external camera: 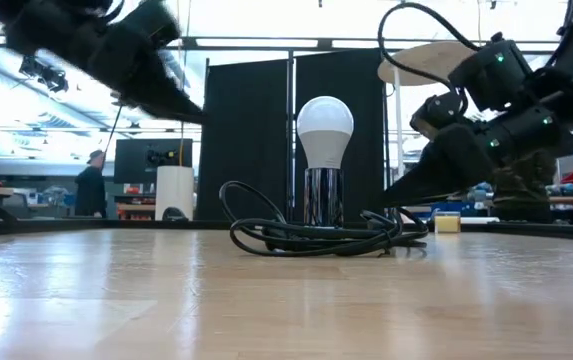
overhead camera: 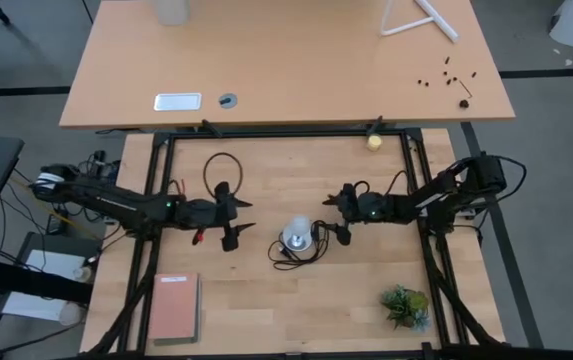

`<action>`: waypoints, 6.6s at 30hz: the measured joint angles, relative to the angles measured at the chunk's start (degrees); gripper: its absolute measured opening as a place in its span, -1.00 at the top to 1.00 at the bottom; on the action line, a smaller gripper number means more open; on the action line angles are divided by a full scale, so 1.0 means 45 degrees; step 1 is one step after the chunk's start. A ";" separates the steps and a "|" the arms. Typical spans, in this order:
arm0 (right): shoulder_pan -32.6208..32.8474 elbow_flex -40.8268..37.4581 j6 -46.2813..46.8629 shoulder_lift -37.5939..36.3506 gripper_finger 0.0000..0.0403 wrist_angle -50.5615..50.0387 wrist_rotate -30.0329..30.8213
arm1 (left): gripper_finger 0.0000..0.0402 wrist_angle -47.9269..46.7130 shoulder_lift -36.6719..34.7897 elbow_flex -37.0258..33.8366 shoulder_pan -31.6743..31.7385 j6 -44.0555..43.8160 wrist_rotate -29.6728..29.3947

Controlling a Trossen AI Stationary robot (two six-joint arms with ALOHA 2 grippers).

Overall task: Screw lightbulb
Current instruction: Remove the white lightbulb from the silver lamp

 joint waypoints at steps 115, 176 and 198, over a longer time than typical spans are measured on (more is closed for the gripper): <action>0.1363 0.4681 0.6340 -0.3469 -0.85 -1.1412 0.2884 | -0.18 1.0249 0.6328 -0.1293 0.0015 0.0008 0.1846; 0.1602 0.8421 0.5488 -0.4308 -0.85 -1.7100 0.3951 | -0.19 0.7907 0.9636 0.3097 0.3476 0.1265 0.5060; 0.1296 0.8506 0.5443 -0.4369 -0.85 -1.7862 0.3332 | -0.19 1.2223 1.2137 0.3448 0.3988 0.1097 0.6141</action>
